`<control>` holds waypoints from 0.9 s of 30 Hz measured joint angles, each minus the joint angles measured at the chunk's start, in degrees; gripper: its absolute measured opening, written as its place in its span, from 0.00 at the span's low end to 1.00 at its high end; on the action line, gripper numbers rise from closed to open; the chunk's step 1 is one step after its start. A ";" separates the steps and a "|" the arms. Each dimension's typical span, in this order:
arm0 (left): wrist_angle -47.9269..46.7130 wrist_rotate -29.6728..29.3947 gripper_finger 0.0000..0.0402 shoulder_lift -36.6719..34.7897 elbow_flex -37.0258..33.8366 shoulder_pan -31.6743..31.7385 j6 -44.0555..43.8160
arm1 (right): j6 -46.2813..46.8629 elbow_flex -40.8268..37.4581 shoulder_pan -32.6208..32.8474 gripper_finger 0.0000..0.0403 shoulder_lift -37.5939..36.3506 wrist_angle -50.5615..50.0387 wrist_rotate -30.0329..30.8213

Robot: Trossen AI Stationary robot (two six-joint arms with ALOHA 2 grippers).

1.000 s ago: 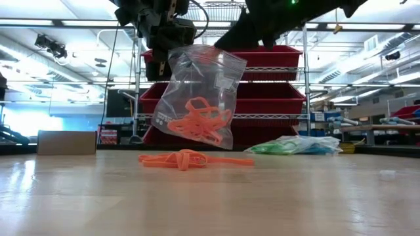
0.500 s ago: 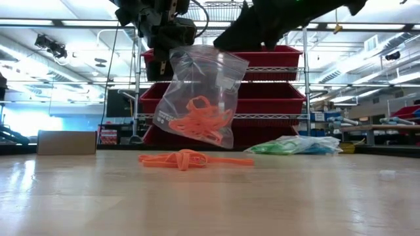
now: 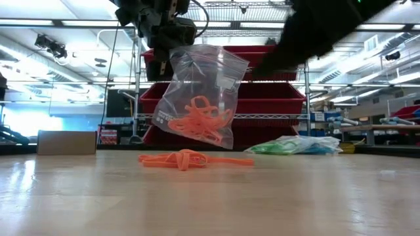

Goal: Sort rubber bands
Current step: Put the orange rubber band into the transparent zip bag

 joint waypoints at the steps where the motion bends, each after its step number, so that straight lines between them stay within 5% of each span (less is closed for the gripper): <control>1: 0.11 -0.05 0.04 0.00 0.00 0.00 0.00 | 0.98 -0.38 0.17 0.34 1.89 0.98 -1.18; 11: -0.03 -0.21 0.04 0.00 0.00 0.00 -0.15 | 5.80 -0.59 -5.47 0.34 16.56 7.85 -3.33; 17: -0.12 -0.25 0.04 0.00 0.00 0.00 -0.13 | 8.38 -0.35 -11.99 0.34 21.26 16.78 -18.44; 20: -0.17 -0.27 0.04 0.00 0.00 0.00 -0.12 | 8.12 0.13 -12.53 0.32 22.93 19.20 -19.49; 27: -0.28 -0.26 0.04 0.00 0.00 -0.02 -0.09 | 6.45 0.16 -12.15 0.03 23.18 18.16 -18.00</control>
